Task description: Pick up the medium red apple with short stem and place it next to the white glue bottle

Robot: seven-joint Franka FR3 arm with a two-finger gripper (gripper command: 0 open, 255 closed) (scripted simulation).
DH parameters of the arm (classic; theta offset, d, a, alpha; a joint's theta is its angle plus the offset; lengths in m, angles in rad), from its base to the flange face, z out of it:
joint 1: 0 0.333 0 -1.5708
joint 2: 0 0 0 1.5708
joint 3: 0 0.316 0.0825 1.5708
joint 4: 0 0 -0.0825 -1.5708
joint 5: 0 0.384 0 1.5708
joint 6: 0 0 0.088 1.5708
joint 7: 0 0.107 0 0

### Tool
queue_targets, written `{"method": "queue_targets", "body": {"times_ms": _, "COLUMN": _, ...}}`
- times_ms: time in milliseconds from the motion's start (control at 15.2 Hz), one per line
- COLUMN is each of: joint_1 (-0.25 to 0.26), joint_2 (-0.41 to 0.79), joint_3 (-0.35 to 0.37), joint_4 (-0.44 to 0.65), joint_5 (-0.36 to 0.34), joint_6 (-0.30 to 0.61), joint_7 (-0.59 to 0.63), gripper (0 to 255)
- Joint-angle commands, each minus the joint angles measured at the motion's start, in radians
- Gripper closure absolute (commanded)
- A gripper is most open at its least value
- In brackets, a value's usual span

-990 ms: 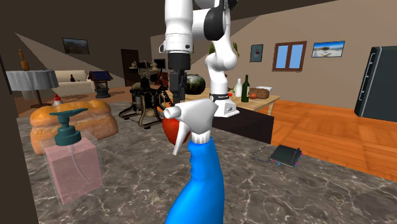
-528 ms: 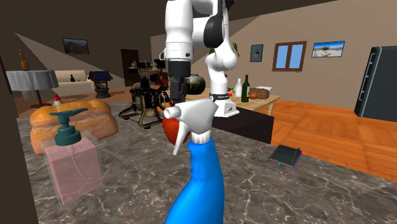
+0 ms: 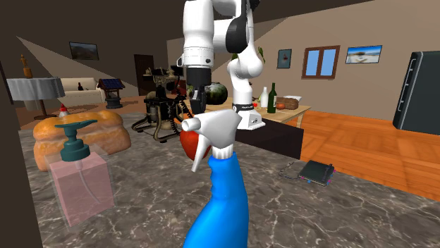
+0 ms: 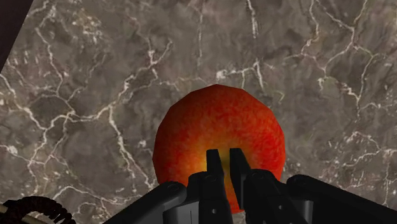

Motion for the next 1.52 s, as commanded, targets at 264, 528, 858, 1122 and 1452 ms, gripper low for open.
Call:
{"method": "queue_targets", "body": {"times_ms": 264, "joint_1": 0.0, "joint_2": 0.0, "joint_3": 0.0, "joint_4": 0.0, "joint_5": 0.0, "joint_6": 0.0, "joint_7": 0.0, "gripper": 255}}
{"method": "queue_targets", "body": {"times_ms": 528, "joint_1": -0.005, "joint_2": -0.037, "joint_3": 0.005, "joint_4": 0.012, "joint_5": 0.039, "joint_6": -0.039, "joint_7": -0.028, "gripper": 255}}
{"method": "queue_targets", "body": {"times_ms": 858, "joint_1": -0.007, "joint_2": -0.093, "joint_3": 0.005, "joint_4": 0.037, "joint_5": 0.093, "joint_6": -0.105, "joint_7": -0.067, "gripper": 255}}
{"method": "queue_targets", "body": {"times_ms": 1122, "joint_1": -0.007, "joint_2": -0.133, "joint_3": 0.001, "joint_4": 0.062, "joint_5": 0.127, "joint_6": -0.16, "joint_7": -0.092, "gripper": 255}}
{"method": "queue_targets", "body": {"times_ms": 1452, "joint_1": -0.006, "joint_2": -0.176, "joint_3": -0.008, "joint_4": 0.097, "joint_5": 0.16, "joint_6": -0.229, "joint_7": -0.117, "gripper": 255}}
